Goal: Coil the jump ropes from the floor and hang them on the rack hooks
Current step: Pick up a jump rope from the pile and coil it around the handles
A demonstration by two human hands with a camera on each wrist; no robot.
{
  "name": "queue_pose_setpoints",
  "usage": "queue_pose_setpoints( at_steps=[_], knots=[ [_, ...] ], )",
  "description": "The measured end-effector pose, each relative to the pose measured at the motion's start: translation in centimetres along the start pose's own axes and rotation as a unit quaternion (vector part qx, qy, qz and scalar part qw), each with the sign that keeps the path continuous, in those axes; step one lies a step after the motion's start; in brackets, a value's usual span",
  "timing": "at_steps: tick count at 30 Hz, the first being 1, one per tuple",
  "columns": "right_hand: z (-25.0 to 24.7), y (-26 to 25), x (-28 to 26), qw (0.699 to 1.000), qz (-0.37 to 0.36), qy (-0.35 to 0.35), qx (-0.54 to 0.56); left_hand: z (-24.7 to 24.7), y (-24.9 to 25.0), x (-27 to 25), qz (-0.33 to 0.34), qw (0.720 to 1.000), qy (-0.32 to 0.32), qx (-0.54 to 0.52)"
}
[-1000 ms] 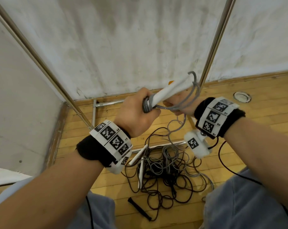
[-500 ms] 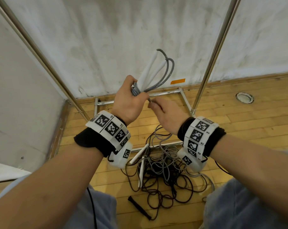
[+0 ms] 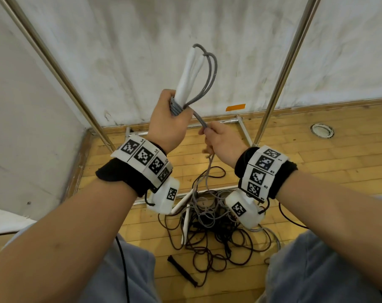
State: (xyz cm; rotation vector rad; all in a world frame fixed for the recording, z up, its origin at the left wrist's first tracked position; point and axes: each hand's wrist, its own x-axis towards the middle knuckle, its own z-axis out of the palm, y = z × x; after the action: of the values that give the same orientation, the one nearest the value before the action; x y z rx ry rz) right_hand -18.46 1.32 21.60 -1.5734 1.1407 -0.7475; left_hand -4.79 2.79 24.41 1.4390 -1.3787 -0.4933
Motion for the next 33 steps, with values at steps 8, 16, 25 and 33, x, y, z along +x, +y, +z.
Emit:
queue_pose_setpoints(
  at_steps=[8,16,25,33],
  knots=[
    [-1.7,-1.6,-0.5,0.981,-0.104,0.016,-0.165,-1.0,-2.6,0.1,-0.01,0.99,-0.033,0.139],
    [-1.1,-2.7,-2.4,0.952,-0.169,-0.033,-0.251,0.1,-3.0,-0.7,-0.009,0.951,-0.089,0.294],
    [-1.2,-3.2,-2.8,0.939,-0.192,-0.075,-0.277,0.8,-3.1,-0.7,0.004,0.937,-0.134,0.323],
    [-2.2,-3.6,-2.8,0.966,-0.184,-0.041,-0.175,1.3,-2.8,-1.5,0.034,0.932,-0.184,0.311]
  ],
)
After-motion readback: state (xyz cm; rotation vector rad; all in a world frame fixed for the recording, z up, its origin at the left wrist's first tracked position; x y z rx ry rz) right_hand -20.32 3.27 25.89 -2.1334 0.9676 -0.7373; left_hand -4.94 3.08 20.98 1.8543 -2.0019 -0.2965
